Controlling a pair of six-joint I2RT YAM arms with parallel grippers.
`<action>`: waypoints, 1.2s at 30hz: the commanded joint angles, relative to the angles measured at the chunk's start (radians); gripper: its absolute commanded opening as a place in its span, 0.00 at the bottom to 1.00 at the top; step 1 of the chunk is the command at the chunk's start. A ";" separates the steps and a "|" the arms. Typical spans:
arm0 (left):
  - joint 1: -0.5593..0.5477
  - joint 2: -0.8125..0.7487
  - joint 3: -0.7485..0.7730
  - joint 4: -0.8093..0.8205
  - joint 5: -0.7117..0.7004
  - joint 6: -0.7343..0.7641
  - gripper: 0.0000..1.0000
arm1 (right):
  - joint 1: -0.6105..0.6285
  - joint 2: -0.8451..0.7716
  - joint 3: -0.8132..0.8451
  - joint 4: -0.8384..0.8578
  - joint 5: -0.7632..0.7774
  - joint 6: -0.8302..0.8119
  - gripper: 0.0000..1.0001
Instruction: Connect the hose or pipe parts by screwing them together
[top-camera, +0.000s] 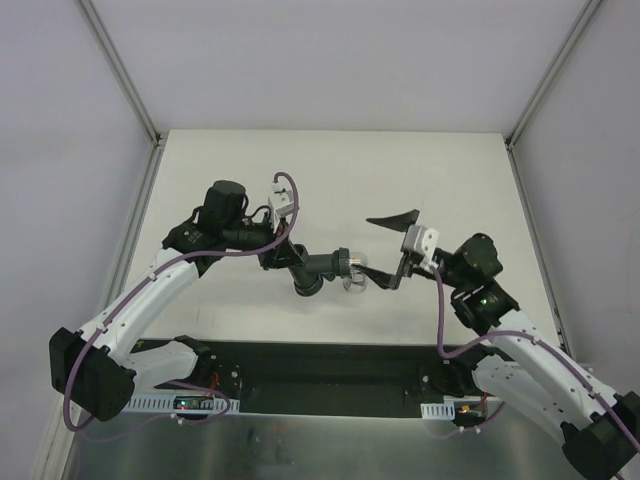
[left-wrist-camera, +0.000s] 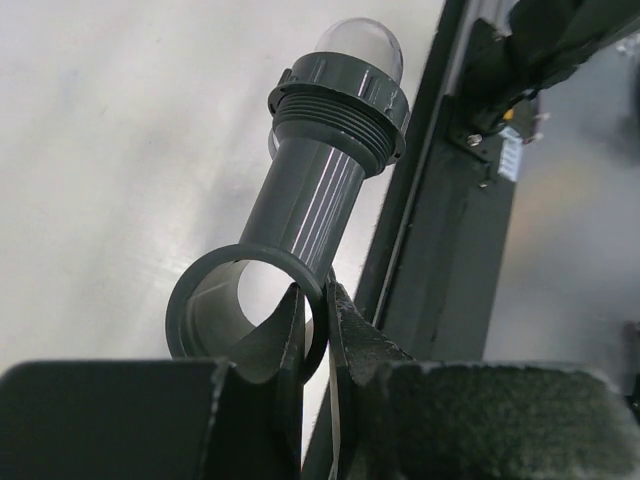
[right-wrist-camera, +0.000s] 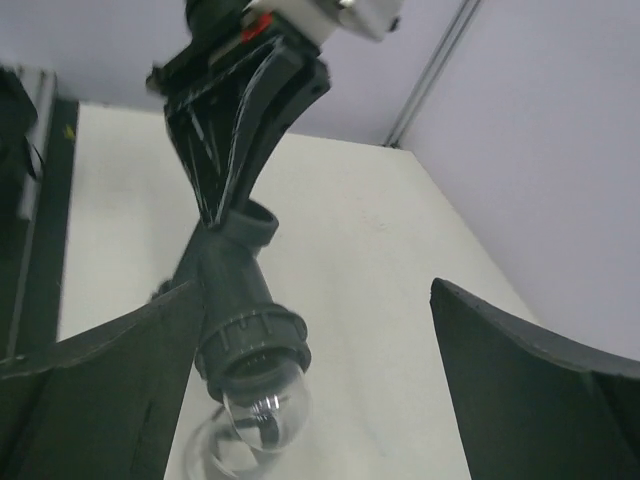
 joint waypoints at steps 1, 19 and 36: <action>0.021 -0.004 0.103 0.004 0.189 -0.161 0.00 | 0.121 -0.071 0.049 -0.326 0.106 -0.557 0.97; 0.042 0.079 0.197 -0.162 0.272 -0.131 0.00 | 0.402 0.117 0.181 -0.583 0.434 -0.870 0.73; -0.151 0.011 0.110 -0.112 -0.068 0.243 0.00 | 0.281 0.292 0.232 -0.392 0.138 -0.138 0.29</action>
